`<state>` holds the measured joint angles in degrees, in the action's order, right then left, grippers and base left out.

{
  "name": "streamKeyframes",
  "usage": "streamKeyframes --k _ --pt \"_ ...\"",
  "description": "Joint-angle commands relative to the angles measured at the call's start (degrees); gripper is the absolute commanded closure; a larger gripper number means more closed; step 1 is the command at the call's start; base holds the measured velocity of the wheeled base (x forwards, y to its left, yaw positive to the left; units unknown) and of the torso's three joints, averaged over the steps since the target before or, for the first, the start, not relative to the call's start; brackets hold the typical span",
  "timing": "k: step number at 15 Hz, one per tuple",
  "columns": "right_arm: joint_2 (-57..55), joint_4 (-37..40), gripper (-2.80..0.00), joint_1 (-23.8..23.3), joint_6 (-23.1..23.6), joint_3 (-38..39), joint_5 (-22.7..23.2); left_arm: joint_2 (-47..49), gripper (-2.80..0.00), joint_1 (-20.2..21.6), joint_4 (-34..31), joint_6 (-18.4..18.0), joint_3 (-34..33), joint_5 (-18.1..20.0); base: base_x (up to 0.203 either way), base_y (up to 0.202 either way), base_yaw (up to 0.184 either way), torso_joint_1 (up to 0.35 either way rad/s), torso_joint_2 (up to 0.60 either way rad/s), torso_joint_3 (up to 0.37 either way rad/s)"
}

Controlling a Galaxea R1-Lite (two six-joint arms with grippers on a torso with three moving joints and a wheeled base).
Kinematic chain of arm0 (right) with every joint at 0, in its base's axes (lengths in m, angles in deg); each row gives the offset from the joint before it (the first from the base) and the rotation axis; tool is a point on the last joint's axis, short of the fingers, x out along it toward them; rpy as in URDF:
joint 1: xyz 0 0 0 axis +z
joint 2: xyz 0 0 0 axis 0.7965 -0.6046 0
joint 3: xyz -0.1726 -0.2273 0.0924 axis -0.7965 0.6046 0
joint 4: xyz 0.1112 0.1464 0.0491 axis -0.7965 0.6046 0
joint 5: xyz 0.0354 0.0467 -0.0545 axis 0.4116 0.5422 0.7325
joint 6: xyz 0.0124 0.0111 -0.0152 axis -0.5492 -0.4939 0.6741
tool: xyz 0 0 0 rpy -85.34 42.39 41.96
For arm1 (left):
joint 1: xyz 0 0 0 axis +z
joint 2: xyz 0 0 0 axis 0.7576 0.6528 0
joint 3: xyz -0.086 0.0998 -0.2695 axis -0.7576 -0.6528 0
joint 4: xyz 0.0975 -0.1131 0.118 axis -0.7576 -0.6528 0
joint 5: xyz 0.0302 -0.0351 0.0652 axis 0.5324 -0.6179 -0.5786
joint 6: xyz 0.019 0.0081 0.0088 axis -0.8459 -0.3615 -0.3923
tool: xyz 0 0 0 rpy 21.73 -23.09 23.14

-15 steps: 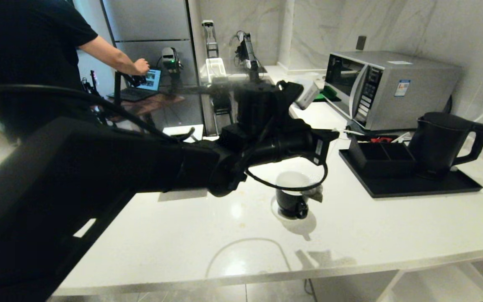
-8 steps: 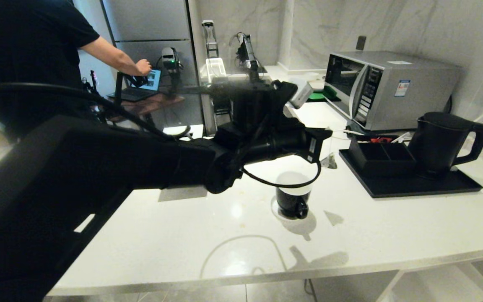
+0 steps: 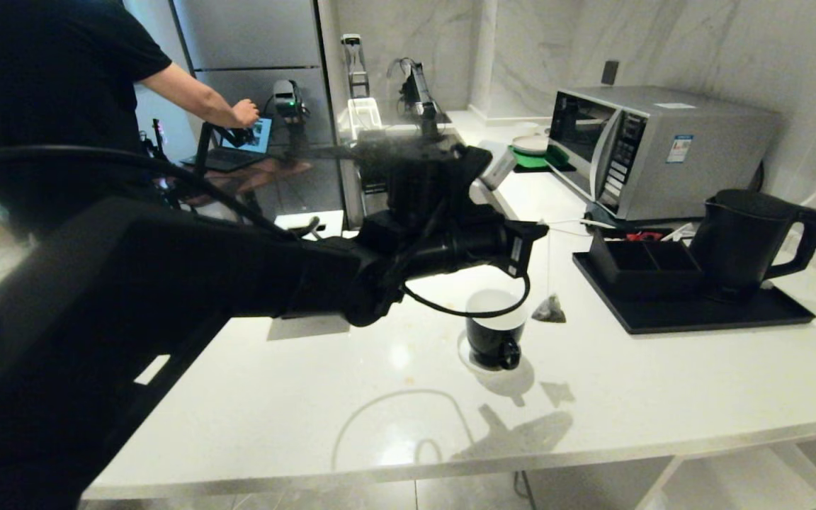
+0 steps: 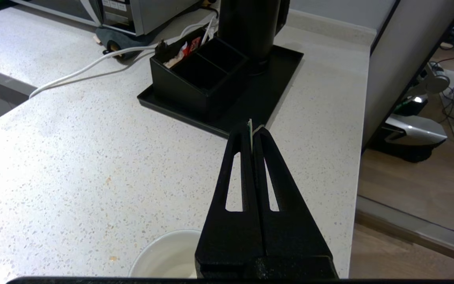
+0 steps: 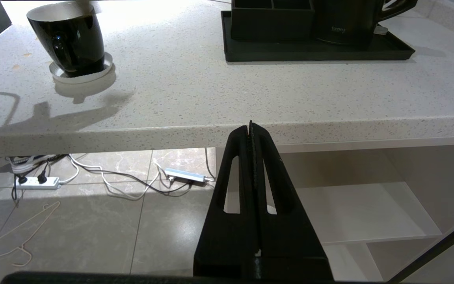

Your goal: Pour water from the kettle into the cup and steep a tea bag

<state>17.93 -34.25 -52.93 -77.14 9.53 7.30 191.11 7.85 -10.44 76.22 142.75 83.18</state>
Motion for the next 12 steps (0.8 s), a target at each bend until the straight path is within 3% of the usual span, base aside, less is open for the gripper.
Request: streamKeyframes --k 1,12 --pt "-0.09 0.02 0.00 -0.02 0.03 0.00 -0.02 0.45 0.00 0.09 0.20 0.04 -0.08 0.13 0.000 0.000 0.000 0.000 0.00 0.000" --pt "-0.09 0.02 0.00 -0.01 0.03 0.00 -0.02 0.01 0.00 1.32 -1.12 0.04 -0.08 0.22 0.000 0.000 0.000 0.000 0.00 0.000"
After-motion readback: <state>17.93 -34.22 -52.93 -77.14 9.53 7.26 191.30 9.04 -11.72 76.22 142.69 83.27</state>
